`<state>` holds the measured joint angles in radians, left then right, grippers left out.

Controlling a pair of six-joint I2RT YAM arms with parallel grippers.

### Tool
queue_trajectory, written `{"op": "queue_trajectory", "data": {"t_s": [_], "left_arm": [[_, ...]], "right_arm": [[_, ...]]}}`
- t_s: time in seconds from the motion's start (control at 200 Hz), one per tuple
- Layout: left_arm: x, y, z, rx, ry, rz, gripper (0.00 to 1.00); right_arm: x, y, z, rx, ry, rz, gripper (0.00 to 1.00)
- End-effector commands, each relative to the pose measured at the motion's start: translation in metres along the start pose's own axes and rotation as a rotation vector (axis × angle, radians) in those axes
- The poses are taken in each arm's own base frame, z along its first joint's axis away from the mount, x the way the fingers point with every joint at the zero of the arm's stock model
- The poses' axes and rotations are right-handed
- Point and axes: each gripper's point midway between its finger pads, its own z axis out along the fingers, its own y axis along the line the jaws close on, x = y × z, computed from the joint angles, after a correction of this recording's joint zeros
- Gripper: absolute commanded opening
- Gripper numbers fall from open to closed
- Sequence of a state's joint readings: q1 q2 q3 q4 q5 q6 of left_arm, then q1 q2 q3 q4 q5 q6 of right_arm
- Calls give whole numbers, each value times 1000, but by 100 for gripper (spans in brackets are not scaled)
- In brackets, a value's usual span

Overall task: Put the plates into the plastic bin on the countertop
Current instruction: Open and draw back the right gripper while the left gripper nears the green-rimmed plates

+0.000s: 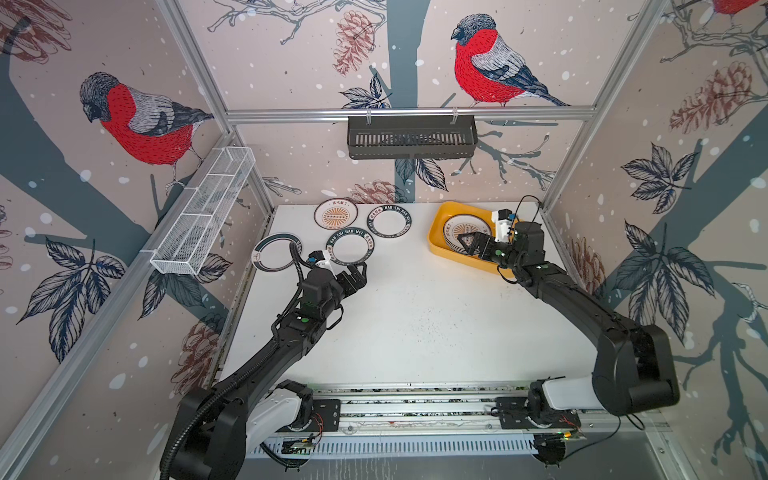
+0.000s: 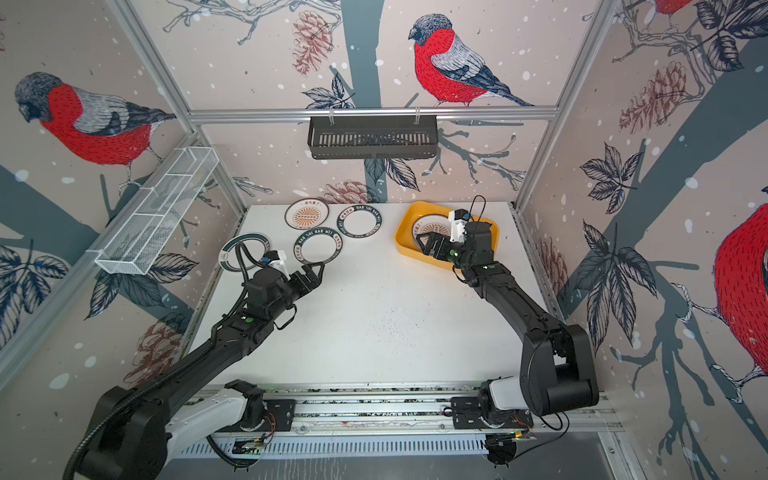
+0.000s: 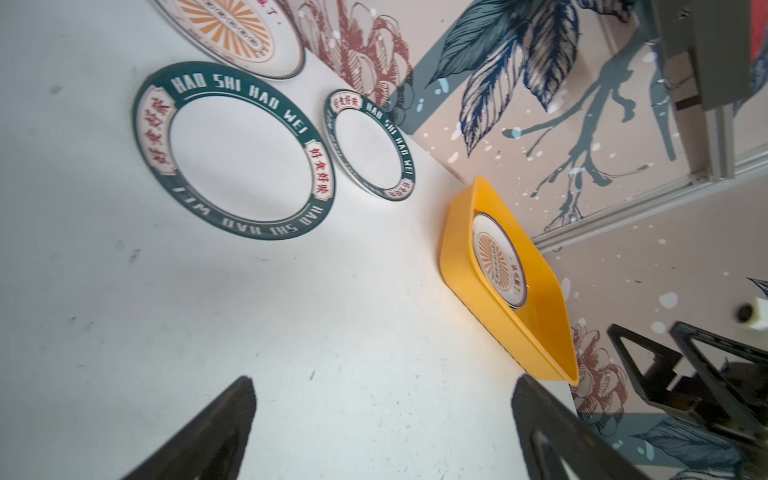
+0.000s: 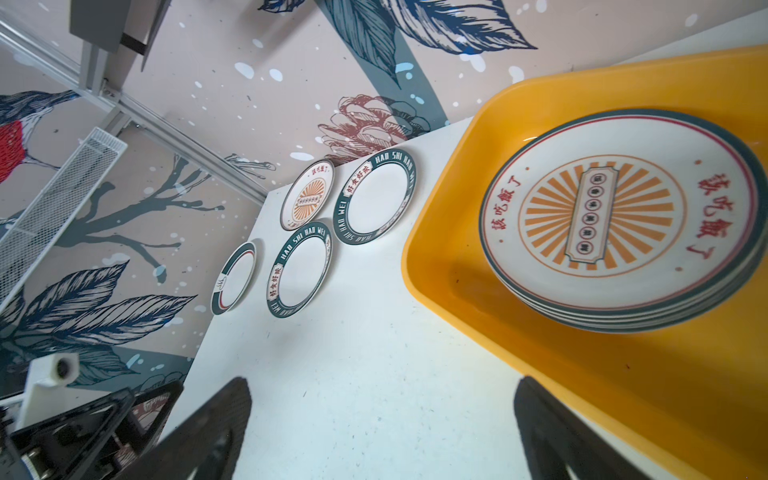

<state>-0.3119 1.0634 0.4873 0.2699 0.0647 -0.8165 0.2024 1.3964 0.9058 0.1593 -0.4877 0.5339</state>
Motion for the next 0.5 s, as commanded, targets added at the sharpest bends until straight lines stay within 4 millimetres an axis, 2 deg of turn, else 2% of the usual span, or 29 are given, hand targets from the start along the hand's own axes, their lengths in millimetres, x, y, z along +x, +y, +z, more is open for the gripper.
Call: {"op": "queue_trajectory", "data": {"t_s": [0.0,0.21,0.495], "left_arm": [[-3,13,2,-10,7,-54,96],[-11,37,9,-42,15,-95,96],[-20,71,23,-88,32,-166,96]], "right_arm": [[-8,20,1,-67,-25,-68,99],[-12,21,4,-61,-31,-73,99],[-13,38,8,-119,-26,-124,99]]}}
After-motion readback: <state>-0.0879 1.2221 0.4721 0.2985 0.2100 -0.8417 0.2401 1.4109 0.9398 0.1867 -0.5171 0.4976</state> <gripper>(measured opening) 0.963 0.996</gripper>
